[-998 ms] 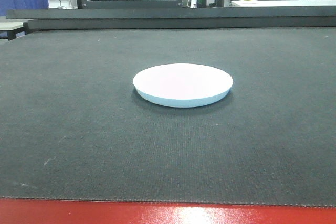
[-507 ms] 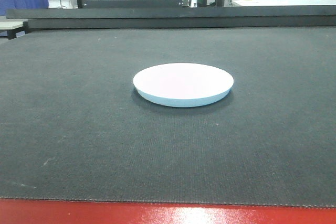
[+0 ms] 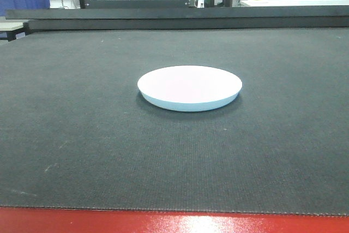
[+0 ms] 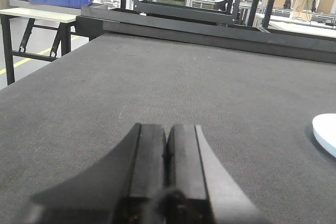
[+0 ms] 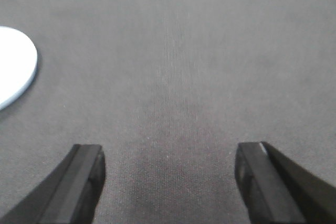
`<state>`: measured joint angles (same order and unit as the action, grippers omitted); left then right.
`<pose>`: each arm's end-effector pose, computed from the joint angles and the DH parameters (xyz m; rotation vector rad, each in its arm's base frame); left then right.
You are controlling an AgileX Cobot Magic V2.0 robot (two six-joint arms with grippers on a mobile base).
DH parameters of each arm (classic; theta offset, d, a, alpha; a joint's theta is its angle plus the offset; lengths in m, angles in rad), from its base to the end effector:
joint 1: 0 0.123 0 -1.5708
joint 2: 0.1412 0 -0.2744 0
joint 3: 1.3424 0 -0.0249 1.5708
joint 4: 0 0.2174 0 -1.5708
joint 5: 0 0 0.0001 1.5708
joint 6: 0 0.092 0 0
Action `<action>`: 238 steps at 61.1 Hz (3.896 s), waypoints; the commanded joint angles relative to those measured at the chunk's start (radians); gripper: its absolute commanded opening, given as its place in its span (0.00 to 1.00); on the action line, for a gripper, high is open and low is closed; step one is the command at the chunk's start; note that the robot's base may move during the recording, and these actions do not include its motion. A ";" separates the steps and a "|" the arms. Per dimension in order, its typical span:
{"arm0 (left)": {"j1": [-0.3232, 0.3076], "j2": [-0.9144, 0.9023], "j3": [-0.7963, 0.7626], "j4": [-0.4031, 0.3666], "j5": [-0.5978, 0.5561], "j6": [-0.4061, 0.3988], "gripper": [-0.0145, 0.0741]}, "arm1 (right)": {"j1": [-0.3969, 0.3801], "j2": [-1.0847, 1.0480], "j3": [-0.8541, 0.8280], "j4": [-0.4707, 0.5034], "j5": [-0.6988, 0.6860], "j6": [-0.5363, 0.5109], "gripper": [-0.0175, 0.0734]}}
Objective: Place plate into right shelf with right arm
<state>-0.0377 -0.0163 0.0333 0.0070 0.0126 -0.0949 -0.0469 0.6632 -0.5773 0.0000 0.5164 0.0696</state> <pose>0.0347 -0.0013 0.2025 -0.0381 1.5135 -0.1006 0.1070 -0.0050 0.3005 0.1214 2.0824 0.0138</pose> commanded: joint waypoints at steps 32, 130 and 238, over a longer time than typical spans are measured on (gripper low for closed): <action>-0.002 -0.012 0.007 0.000 -0.089 -0.006 0.11 | 0.378 0.732 -0.677 -0.187 0.008 0.322 0.88; -0.002 -0.012 0.007 0.000 -0.089 -0.006 0.11 | 0.454 1.256 -0.896 -0.336 -0.059 0.412 0.52; -0.002 -0.012 0.007 0.000 -0.089 -0.006 0.11 | 0.359 0.688 -0.457 -0.336 -0.137 0.413 0.25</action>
<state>-0.0377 -0.0163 0.0333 0.0070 0.0126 -0.0949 0.3262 1.4793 -1.1087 -0.3120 0.4838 0.4893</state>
